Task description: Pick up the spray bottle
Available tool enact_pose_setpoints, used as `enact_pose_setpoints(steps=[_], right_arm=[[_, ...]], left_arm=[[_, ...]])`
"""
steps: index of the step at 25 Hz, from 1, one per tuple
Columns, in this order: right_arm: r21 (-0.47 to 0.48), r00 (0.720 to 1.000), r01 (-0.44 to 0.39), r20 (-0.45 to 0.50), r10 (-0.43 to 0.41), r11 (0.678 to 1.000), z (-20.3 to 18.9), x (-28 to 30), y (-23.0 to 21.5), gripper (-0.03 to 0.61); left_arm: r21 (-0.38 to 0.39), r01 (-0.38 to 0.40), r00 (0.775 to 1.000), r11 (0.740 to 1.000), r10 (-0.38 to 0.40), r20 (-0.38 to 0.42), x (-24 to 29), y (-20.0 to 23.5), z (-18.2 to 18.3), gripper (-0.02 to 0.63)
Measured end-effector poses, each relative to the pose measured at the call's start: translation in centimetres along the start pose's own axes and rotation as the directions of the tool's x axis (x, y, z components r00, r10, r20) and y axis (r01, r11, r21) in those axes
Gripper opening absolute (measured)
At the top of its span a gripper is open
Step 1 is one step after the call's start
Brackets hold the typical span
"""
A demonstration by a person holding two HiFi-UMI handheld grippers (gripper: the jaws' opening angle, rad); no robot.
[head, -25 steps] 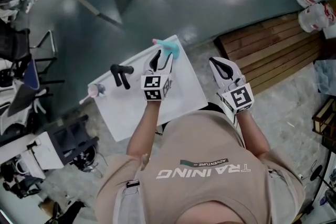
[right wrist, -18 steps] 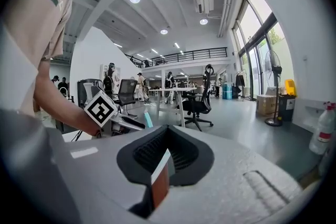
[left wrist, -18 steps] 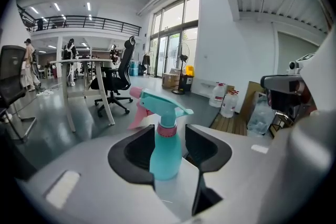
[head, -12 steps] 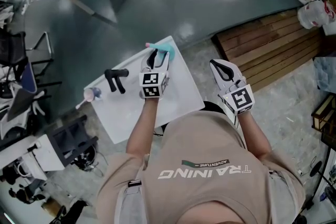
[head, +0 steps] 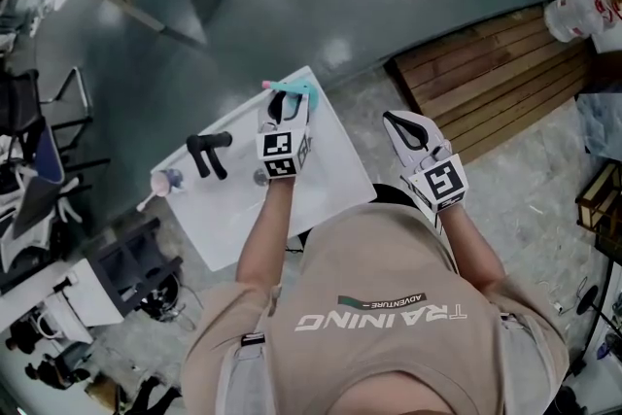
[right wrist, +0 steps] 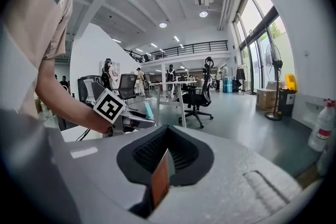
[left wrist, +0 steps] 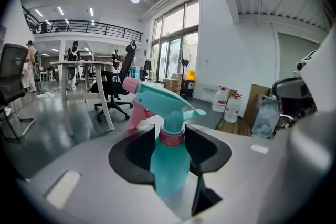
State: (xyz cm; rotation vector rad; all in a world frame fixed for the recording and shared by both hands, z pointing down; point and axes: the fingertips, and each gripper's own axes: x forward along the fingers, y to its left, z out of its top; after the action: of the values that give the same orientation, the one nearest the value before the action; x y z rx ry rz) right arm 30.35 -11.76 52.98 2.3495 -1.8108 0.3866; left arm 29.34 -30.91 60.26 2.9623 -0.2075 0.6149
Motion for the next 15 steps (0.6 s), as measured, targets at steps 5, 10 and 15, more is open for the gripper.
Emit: enact_pose_setpoints(steps=[5, 10, 15], right_arm=[[-0.006, 1.000, 0.000, -0.005, 0.000, 1.000, -0.08, 0.04, -0.03, 0.003], [-0.004, 1.000, -0.001, -0.011, 0.001, 1.000, -0.43, -0.08, -0.01, 0.003], [0.000, 1.000, -0.004, -0.012, 0.004, 1.000, -0.67, -0.12, 0.45, 0.002]], left_arm=[[0.037, -0.015, 0.999, 0.999, 0.014, 0.042, 0.00, -0.22, 0.52, 0.181], [0.060, -0.025, 0.998, 0.998, 0.021, 0.059, -0.31, -0.31, 1.04, 0.156], [0.068, -0.033, 0.997, 0.997, 0.028, 0.067, -0.80, -0.28, 0.99, 0.152]])
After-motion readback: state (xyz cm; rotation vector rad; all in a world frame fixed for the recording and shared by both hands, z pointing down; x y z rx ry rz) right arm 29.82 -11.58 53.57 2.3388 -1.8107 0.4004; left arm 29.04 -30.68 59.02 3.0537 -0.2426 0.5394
